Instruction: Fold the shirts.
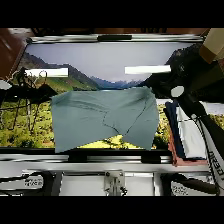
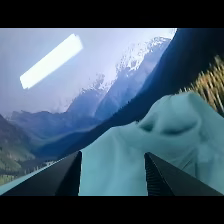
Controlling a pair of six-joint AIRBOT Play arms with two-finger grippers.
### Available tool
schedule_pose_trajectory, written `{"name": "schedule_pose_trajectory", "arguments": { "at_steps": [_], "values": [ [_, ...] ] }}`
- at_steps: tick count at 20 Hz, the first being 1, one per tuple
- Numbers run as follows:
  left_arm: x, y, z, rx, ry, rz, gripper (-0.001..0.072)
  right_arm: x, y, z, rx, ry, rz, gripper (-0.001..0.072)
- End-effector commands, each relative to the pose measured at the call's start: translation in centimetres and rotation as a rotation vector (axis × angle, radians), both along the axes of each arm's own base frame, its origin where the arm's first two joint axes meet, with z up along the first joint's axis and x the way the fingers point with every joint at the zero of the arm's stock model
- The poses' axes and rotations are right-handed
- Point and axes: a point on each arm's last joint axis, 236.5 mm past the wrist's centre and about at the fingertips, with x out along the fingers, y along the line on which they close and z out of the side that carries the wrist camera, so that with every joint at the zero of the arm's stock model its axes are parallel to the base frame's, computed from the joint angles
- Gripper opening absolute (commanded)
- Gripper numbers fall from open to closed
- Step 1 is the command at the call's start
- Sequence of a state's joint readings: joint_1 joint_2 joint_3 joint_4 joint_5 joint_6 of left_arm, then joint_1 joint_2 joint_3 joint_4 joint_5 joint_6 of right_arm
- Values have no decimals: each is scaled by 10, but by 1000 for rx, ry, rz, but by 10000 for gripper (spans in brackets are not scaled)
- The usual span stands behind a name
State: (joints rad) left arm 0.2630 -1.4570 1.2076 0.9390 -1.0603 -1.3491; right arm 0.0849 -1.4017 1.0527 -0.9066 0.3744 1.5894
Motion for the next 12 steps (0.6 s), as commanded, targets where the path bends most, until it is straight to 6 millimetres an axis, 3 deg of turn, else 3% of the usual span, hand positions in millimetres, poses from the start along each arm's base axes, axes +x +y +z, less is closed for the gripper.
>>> {"name": "schedule_pose_trajectory", "arguments": {
  "at_steps": [1, 2, 4, 7, 9, 12],
  "values": [
    [-86, 9, -4, -72, 339, -138, 512, -32, -20, 31, -121, 6, 120, 514],
    [-110, 18, -4, -77, 430, -127, 432, -51, -29, 39, -137, 45, 147, 514],
    [-149, 22, -3, -85, 513, -129, 434, -98, -47, 37, -217, 179, 227, 514],
    [-193, 9, -23, -82, 504, -77, 524, -163, -80, 18, -368, 400, 319, 514],
    [-217, 3, -48, -79, 511, -18, 522, -179, -83, 15, -364, 427, 336, 514],
    [-243, -14, -70, -117, 544, -33, 517, -181, -83, 12, -355, 433, 334, 514]
  ]
}}
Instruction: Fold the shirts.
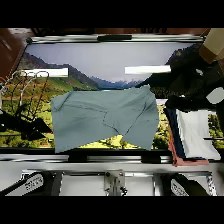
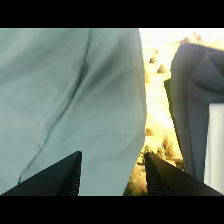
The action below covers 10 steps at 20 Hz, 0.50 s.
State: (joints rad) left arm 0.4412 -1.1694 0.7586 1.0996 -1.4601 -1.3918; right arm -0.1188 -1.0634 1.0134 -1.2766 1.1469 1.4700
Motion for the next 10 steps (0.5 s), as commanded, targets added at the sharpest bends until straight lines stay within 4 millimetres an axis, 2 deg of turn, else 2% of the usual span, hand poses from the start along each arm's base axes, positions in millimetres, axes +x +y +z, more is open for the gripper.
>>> {"name": "schedule_pose_trajectory", "arguments": {
  "at_steps": [1, 5, 10],
  "values": [
    [-35, -13, -28, -15, 40, 7, 517, -20, -6, -5, -24, 60, 20, 515],
    [-49, -19, -41, -24, 67, 6, 516, -18, -5, -3, -17, 48, 17, 514],
    [-41, -14, -48, 6, 35, 30, 511, -18, -4, -3, -11, 48, 16, 514]
  ]
}}
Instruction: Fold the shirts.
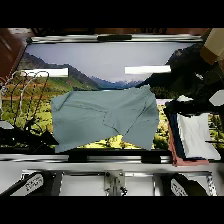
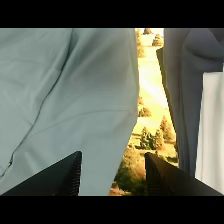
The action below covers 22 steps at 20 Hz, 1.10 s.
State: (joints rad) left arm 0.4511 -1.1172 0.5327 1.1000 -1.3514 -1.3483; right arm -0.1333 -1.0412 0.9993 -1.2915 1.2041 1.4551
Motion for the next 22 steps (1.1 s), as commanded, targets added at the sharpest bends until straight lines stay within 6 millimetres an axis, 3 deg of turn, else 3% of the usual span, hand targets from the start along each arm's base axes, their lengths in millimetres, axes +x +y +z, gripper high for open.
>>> {"name": "schedule_pose_trajectory", "arguments": {
  "at_steps": [1, 8, 9, 10, 11, 12, 17, 20, 22],
  "values": [
    [6, 2, -7, 22, -28, 13, 510, -1, 0, 0, 4, 3, -2, 515],
    [6, -25, -22, 32, -44, -57, 506, -4, 1, -2, 7, 22, -1, 515],
    [10, -27, -21, 23, -54, -43, 375, -7, 3, -8, 9, 51, 9, 584],
    [12, -29, -20, 15, -58, -36, 188, -11, 6, -18, 12, 96, 30, 634],
    [12, -30, -19, 10, -60, -33, 67, -15, 11, -29, 17, 142, 50, 633],
    [12, -30, -18, 8, -60, -37, 37, -17, 17, -41, 18, 180, 75, 633],
    [11, -31, -17, 5, -61, -43, 36, -13, 41, -102, -19, 312, 170, 633],
    [10, -32, -13, 0, -75, -65, 37, 0, 38, -125, -25, 315, 105, 632],
    [10, -32, -10, 0, -88, -77, 37, 13, 24, -132, -78, 279, 64, 632]
  ]
}}
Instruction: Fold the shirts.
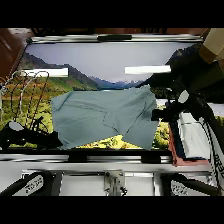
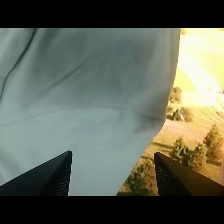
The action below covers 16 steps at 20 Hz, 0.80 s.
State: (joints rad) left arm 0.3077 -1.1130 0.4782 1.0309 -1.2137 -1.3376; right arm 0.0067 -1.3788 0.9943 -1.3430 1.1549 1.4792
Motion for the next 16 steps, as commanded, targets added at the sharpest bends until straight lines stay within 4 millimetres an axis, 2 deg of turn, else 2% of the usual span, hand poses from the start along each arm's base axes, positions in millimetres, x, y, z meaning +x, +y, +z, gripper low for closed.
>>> {"name": "schedule_pose_trajectory", "arguments": {
  "at_steps": [1, 3, 6, 7, 8, 13, 14, 15, 16],
  "values": [
    [-1, -2, 5, -6, -18, -21, 36, 20, -16, -17, -78, -49, -55, 632],
    [0, -1, 6, -3, -26, -20, 37, 25, -21, -17, -101, -67, -65, 632],
    [0, -1, 7, -2, -29, -20, 37, 31, -19, -19, -88, -88, -87, 628],
    [1, -1, 7, -1, -31, -20, 37, 30, -16, -22, -75, -76, -93, 566],
    [1, -1, 7, 0, -31, -19, 37, 29, -13, -25, -64, -64, -98, 547],
    [4, 0, 6, 7, -40, -14, 37, 21, -2, -34, -44, -17, -84, 541],
    [6, 2, 5, 12, -47, -10, 37, 15, 0, -38, -52, 8, -58, 479],
    [7, 2, 5, 15, -51, -9, 37, 12, 2, -40, -61, 21, -34, 319],
    [9, 3, 6, 17, -58, -12, 36, 11, 5, -40, -71, 17, -14, 194]
  ]
}}
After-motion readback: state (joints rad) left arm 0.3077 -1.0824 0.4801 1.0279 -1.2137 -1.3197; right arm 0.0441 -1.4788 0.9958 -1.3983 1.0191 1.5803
